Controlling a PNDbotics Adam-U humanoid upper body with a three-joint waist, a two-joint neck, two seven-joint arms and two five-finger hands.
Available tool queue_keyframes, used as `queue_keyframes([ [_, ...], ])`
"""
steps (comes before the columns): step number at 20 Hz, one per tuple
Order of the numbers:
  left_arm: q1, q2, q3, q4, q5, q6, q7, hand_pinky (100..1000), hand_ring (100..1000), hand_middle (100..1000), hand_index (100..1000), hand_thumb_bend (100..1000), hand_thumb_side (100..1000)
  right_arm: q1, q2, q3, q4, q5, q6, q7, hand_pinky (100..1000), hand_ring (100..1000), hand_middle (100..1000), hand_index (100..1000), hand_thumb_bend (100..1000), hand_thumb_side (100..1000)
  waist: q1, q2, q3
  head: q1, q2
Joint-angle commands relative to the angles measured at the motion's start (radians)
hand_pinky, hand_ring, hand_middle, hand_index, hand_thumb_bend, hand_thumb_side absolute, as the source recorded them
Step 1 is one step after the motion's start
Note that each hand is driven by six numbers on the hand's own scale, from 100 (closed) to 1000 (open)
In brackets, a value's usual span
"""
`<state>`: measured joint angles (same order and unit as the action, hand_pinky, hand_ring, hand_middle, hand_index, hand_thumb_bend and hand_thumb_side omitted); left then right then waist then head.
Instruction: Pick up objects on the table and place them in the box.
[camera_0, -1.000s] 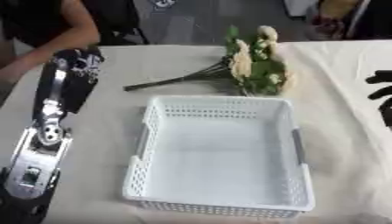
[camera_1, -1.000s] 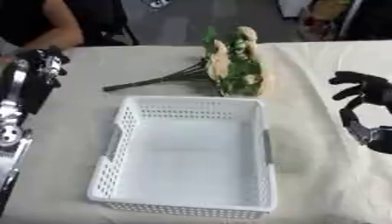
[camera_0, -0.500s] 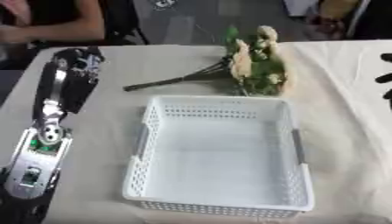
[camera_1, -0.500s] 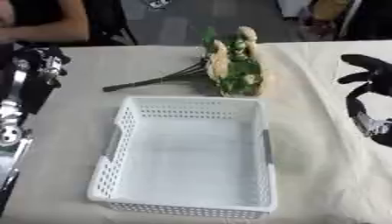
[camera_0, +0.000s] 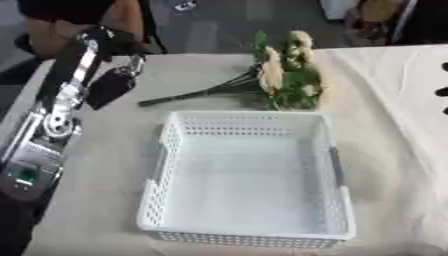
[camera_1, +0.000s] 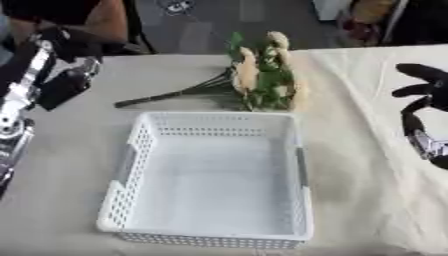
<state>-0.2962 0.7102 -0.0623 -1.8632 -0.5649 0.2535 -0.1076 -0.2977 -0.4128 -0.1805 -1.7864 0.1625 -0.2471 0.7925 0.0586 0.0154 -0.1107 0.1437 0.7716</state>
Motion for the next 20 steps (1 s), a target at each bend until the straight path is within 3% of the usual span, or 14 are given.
queue_keyframes([
  [1,-0.091,0.156,-0.051,-0.004,-0.032,0.015,-0.16,767,772,769,856,832,698,-0.013,-0.021,0.002,-0.01,0.003,0.0,0.008,668,830,987,1000,100,290,0.003,-0.014,-0.004,0.02,-0.002],
  [3,-0.17,0.214,-0.091,0.026,-0.04,-0.006,-0.244,782,779,771,856,861,699,-0.013,-0.023,0.004,-0.009,0.005,0.0,0.014,668,829,987,1000,100,292,0.008,-0.018,-0.008,0.027,-0.002],
  [6,-0.267,0.243,-0.126,0.087,-0.039,-0.036,-0.313,786,776,761,849,886,680,-0.015,-0.024,0.005,-0.009,0.005,0.002,0.018,668,829,987,1000,100,293,0.013,-0.022,-0.009,0.028,-0.002],
  [16,-0.393,0.22,-0.172,0.239,-0.003,-0.09,-0.354,792,775,748,845,895,676,-0.015,-0.023,0.005,-0.01,0.005,0.006,0.021,668,829,988,1000,100,295,0.017,-0.027,-0.012,0.026,-0.002],
  [20,-0.476,0.173,-0.226,0.346,-0.004,-0.105,-0.44,870,817,758,858,945,676,-0.012,-0.024,0.007,-0.01,0.006,0.006,0.025,668,829,988,1000,100,295,0.018,-0.031,-0.014,0.036,-0.002],
])
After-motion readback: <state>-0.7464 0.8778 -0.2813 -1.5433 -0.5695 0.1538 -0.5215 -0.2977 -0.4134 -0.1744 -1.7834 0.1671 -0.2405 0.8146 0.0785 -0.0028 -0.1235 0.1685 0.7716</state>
